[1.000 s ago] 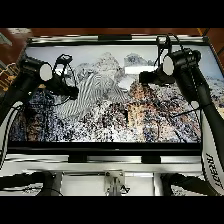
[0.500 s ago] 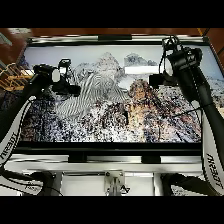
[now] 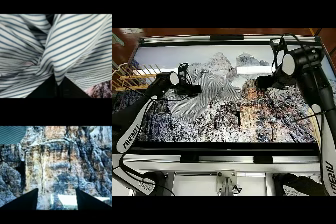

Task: Fold the shirts.

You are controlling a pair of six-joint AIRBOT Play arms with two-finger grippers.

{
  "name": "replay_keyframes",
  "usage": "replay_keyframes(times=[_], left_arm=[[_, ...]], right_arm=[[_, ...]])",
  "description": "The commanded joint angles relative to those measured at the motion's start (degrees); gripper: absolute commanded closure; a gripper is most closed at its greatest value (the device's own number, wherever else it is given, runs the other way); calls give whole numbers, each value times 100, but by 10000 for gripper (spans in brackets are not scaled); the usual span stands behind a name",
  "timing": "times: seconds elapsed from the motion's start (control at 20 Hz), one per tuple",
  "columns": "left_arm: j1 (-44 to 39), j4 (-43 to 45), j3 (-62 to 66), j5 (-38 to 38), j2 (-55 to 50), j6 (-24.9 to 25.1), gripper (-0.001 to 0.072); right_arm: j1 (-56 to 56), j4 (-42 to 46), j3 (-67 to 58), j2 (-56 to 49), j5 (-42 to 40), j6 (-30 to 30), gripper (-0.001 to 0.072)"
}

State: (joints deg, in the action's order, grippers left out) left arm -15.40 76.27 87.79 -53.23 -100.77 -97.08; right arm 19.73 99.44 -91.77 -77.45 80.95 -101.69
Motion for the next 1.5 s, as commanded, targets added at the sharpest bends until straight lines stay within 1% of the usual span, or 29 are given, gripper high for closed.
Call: replay_keyframes(times=[0.0, 0.05, 0.15, 0.25, 0.35, 0.4, 0.5, 0.55, 0.6, 0.65, 0.75, 0.85, 0.9, 1.0, 1.05, 1.15, 1.2, 1.25, 1.35, 1.45], left_arm=[[-186, -782, 7, -127, 170, 1137, 646], [-382, -951, 7, -162, 267, 1495, 646], [-960, -988, 7, -164, 483, 1910, 646], [-1552, -997, 4, -144, 682, 1917, 646], [-2087, -1239, 4, 15, 804, 1742, 646], [-2341, -1480, 4, 142, 817, 1735, 646], [-2721, -1574, 2, 291, 809, 1703, 644], [-2804, -1628, 7, 254, 824, 1626, 579], [-2771, -1668, 7, 111, 896, 1578, 243], [-2632, -1655, 7, -46, 1012, 1292, -1], [-2011, -1648, 4, -514, 1386, 879, -5], [-1150, -1486, -7, -1097, 1812, 621, 4], [-702, -1198, -37, -1497, 2006, 516, 73], [37, -564, -437, -2149, 2382, 170, 73], [345, -411, -879, -2271, 2610, 94, 73], [728, -470, -1928, -2179, 3040, -129, 70], [787, -619, -2481, -2133, 3220, -140, 33], [776, -826, -2942, -2057, 3340, -138, 15], [623, -1252, -3762, -1547, 3501, -157, 14], [470, -1569, -4317, -837, 3545, -221, 14]], right_arm=[[-4, 562, -7, 363, -98, 50, 126], [-4, 920, -7, 501, -184, -31, 126], [-37, 1585, -9, 791, -343, -393, 126], [-269, 1775, -7, 1158, -505, -890, 126], [-619, 1766, -7, 1543, -688, -1263, 126], [-767, 1766, -7, 1692, -765, -1322, 126], [-1023, 1764, -7, 1886, -793, -1320, 126], [-1119, 1749, -7, 1934, -756, -1314, 126], [-1178, 1742, -7, 1941, -699, -1303, 126], [-1189, 1707, -4, 1934, -640, -1226, 126], [-1187, 1469, 7, 1919, -660, -1147, 126], [-1187, 1010, 7, 1834, -654, -876, 126], [-1187, 776, 7, 1742, -649, -710, 126], [-1187, 262, 7, 1432, -647, -391, 126], [-1187, -68, 7, 1217, -651, -225, 126], [-1178, -887, 7, 734, -702, 127, 126], [-1139, -1325, 7, 485, -748, 310, 126], [-1051, -1773, 7, 227, -826, 540, 126], [-719, -2430, 7, -219, -1051, 986, 126], [-212, -2669, 7, -555, -1346, 1519, 126]])
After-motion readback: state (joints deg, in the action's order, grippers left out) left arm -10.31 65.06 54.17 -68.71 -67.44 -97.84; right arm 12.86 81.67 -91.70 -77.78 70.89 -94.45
